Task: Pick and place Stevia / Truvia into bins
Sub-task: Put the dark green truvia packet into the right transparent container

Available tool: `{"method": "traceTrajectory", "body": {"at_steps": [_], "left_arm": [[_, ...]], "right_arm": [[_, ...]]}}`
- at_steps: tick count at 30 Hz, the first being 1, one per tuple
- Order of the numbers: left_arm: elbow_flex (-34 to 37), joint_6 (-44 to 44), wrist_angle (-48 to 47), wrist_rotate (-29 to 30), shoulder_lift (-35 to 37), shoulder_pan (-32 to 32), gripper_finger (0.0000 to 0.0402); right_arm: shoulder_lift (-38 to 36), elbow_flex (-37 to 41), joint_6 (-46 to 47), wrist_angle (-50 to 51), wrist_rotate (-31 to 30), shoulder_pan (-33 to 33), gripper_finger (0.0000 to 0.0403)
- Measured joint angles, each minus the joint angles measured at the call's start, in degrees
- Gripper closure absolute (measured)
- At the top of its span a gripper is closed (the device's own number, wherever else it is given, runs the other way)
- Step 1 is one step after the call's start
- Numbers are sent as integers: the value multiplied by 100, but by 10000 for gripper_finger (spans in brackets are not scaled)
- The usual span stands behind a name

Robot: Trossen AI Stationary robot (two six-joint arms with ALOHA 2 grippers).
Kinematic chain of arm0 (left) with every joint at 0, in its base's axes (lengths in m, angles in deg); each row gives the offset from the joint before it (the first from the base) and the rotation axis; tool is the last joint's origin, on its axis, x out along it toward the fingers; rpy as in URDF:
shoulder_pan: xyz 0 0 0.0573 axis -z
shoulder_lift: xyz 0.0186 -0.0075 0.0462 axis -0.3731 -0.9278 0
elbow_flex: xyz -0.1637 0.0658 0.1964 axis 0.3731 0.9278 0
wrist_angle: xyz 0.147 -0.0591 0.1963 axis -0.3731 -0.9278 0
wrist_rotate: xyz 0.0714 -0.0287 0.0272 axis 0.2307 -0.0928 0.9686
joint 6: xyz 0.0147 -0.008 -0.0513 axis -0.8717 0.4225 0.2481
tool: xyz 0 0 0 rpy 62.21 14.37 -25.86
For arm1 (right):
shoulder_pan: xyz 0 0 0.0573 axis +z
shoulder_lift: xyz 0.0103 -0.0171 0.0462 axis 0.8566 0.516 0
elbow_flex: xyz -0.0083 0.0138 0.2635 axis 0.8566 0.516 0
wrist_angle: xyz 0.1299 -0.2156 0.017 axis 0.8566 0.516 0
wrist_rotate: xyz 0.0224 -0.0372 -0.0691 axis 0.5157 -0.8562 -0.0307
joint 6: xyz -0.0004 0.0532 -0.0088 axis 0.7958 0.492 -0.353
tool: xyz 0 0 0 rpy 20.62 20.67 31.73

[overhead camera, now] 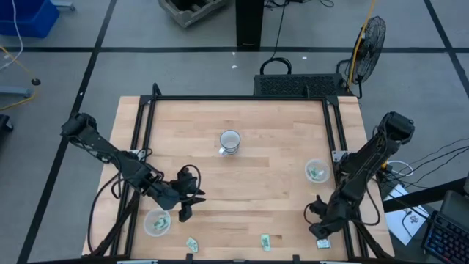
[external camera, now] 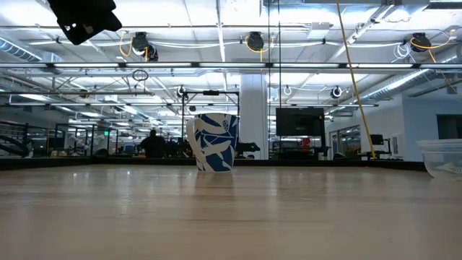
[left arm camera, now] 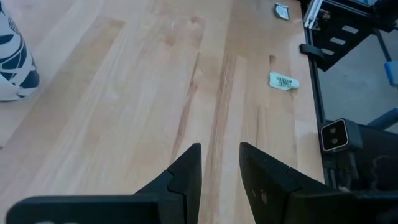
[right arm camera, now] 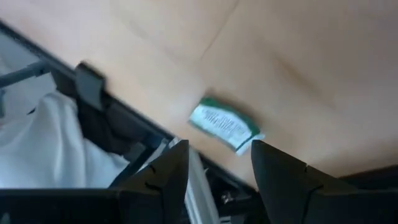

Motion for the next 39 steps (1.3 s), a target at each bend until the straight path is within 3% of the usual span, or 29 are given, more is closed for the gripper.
{"method": "traceTrajectory", "body": {"at_steps": [7,13,19,30,39], "left_arm": [[0,-55,0,0,-2,0,289],[0,-38,0,2,-4,0,289],[0,-5,2,60,-4,0,289],[0,-31,2,205,-4,0,289],[0,-38,0,205,-4,0,289]], "right_arm": [[538,0,19,-3,63,-50,236],[869,7,-1051,-358,384,-45,236],[949,13,-1197,-446,620,19,236],[947,15,-1425,-424,296,57,237],[953,24,-1419,-567,191,57,297]]}}
